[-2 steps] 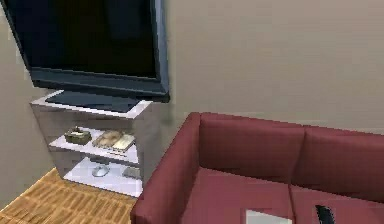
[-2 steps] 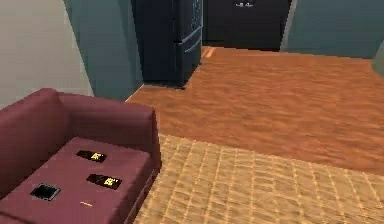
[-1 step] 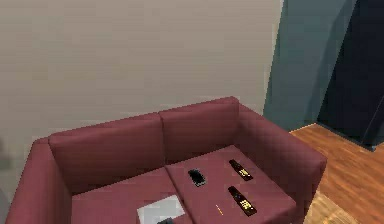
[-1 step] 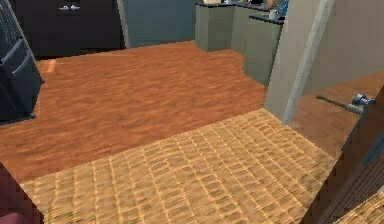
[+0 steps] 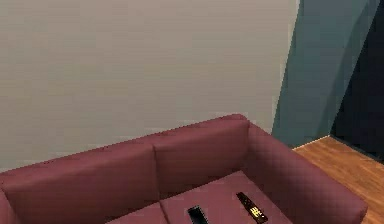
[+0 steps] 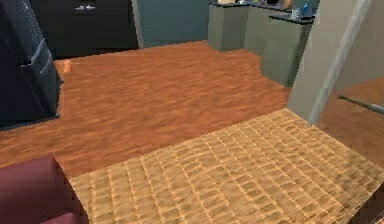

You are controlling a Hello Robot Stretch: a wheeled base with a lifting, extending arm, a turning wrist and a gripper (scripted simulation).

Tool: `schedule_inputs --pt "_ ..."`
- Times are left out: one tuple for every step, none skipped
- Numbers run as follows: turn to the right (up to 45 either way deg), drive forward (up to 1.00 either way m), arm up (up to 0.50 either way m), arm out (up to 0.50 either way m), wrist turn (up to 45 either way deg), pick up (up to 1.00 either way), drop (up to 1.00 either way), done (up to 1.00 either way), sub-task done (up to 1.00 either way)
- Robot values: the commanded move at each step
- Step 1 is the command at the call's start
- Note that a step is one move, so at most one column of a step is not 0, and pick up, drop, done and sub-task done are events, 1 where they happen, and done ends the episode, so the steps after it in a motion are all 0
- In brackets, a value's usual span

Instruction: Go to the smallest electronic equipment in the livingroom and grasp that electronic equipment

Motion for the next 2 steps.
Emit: schedule_inputs --pt "-45.0 0.0 0.0 0.0 0.0 0.0 0.0 0.0 0.0" --pt "-36.0 0.0 0.0 0.0 0.0 0.0 0.0 0.0 0.0"
